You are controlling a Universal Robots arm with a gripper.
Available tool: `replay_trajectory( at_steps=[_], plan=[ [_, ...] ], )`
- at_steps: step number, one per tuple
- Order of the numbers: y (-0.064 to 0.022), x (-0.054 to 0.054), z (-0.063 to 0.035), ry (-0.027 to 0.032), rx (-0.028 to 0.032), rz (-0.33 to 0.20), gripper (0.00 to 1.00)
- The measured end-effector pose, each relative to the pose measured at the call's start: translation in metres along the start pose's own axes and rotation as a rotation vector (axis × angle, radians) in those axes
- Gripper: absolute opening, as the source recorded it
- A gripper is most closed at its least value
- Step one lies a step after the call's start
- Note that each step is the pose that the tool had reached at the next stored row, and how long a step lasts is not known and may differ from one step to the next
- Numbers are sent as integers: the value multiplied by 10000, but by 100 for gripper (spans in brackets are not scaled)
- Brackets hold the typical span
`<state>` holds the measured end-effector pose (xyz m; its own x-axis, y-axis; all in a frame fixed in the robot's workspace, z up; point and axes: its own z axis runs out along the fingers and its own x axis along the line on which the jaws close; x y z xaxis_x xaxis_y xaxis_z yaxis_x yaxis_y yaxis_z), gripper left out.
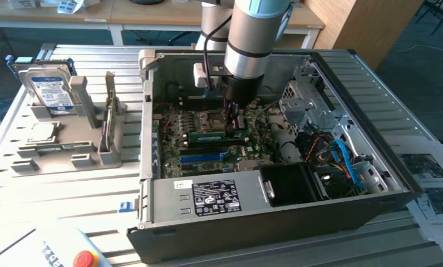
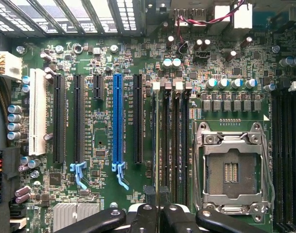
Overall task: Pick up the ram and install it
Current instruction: 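Insert the ram into the slot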
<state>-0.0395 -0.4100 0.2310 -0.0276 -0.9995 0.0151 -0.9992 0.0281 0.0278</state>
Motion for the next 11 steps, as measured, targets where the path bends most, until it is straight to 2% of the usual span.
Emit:
replay_trajectory(
  at_steps=[11],
  plan=[
    [0,-4,2,2,-1,0,12]
  ],
)
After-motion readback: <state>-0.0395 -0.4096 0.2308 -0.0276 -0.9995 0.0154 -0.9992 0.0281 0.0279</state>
